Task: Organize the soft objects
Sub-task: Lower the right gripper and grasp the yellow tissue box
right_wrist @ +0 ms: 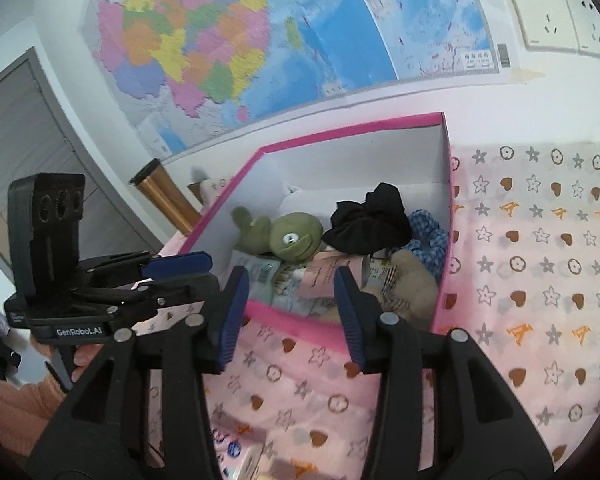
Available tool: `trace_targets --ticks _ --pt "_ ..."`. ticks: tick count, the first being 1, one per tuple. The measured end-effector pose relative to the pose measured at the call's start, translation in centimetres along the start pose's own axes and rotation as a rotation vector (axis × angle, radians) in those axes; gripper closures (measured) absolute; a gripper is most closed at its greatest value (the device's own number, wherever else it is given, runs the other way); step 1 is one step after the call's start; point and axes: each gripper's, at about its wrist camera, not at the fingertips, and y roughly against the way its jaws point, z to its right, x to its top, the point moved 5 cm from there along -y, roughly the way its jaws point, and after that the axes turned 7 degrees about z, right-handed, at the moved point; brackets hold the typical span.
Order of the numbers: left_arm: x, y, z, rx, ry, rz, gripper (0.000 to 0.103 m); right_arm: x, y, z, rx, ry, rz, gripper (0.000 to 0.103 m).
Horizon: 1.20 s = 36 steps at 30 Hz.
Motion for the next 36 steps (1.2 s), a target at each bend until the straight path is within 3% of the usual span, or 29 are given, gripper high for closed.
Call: trace_targets --ticks 4,6,19,25,30,36 --pt "-1.8 1.2 1.4 -0.107 -0.001 -0.009 0.057 -1.3 2.2 -0.6 0.016 0.008 0.005 0.054" --pt "-2.9 1.6 2.0 -0.131 -0.008 -0.018 0.056 -2.2 2.9 -0.6 0.014 0.007 -0.005 0.047" --pt "-11.4 0.2 5.9 -0.284 -0.013 -0.204 0.056 -11.6 4.9 1.2 -0.051 -0.072 -0.165 0.047" --pt "-13.8 0.5 7.7 -0.361 -0.033 -0.251 0.056 -14.5 5.3 1.8 -0.065 -0.108 -0.211 0.047" --pt "-15.0 -0.2 9.1 -0.382 -0.033 -0.3 0.056 -15.6 5.6 2.1 -0.064 -0.133 -0.219 0.047" --pt "-15.8 -1.5 9.4 -0.324 -0.026 -0.337 0.057 -16.3 5.7 1.8 -0.059 -0.132 -0.224 0.047"
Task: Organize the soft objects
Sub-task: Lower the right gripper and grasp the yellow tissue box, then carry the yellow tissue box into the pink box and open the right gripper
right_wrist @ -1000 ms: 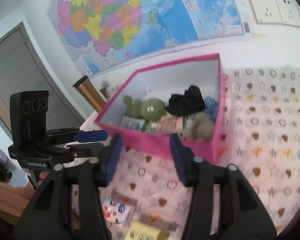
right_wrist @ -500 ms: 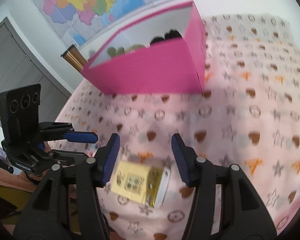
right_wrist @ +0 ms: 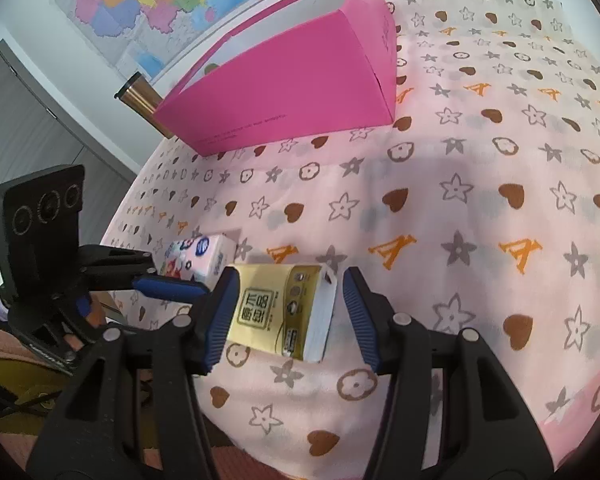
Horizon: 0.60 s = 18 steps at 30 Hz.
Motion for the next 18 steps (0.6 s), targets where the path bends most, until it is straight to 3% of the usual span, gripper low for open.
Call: trace_targets --ticks 7,13,15,18 --pt "-0.2 -1.1 0.3 0.086 -0.018 -0.006 0.061 -0.7 0.3 0.2 -0.001 -0.009 0.002 0.047" --pt "-0.3 -1.4 0.1 0.114 -0.009 -0.014 0.071 -1.0 0.2 -0.2 0.016 -0.008 -0.003 0.047" --pt "-0.2 -1.6 0.0 0.108 -0.004 -0.013 0.072 -1.2 0.0 -0.4 0.021 -0.007 -0.008 0.056" --pt "-0.1 -1.4 0.1 0.117 -0.009 -0.006 0.073 -1.4 -0.2 -0.3 0.006 -0.003 -0.017 0.059"
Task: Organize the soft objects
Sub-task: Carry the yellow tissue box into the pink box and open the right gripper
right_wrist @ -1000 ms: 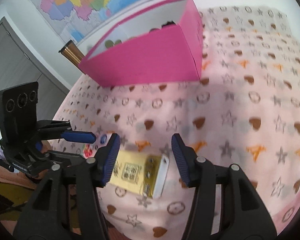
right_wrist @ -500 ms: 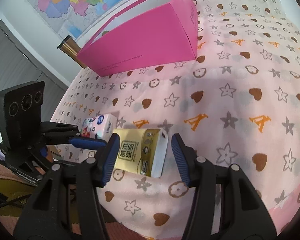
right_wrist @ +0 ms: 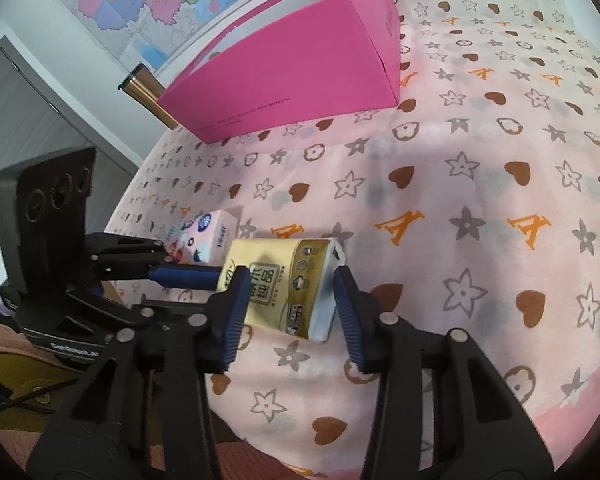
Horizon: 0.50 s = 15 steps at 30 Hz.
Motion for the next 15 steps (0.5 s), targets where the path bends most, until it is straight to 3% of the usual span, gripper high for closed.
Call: trace_targets --ticks 15 --pt "1.2 0.5 -0.6 0.031 0.008 0.035 0.073 1.3 0.2 0.0 0.01 -0.013 0.042 0.062"
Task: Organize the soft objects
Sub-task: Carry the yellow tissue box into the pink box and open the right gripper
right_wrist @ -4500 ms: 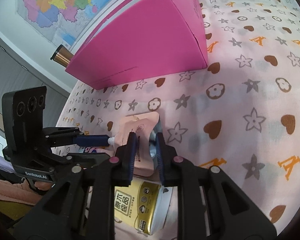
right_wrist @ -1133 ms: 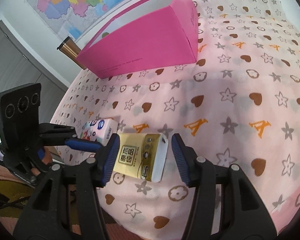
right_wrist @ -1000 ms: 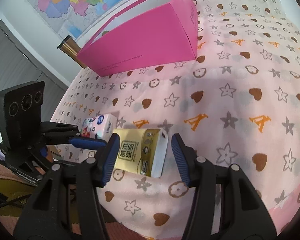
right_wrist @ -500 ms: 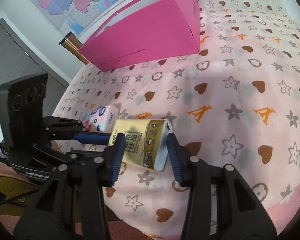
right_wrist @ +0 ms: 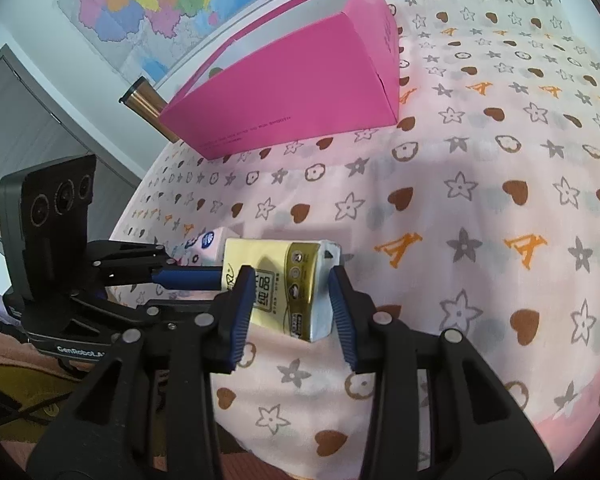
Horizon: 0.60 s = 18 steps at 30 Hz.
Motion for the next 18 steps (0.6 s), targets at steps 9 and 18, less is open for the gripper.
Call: trace_targets --ticks 9,18 --pt "1.0 0.5 -0.1 0.03 -0.019 0.028 0.073 0.9 0.0 0.0 0.004 -0.003 0.02 0.062" --pt "2.1 1.5 -0.3 0.054 -0.028 0.066 0.073 2.3 0.1 -0.4 0.013 0.012 0.038 0.062"
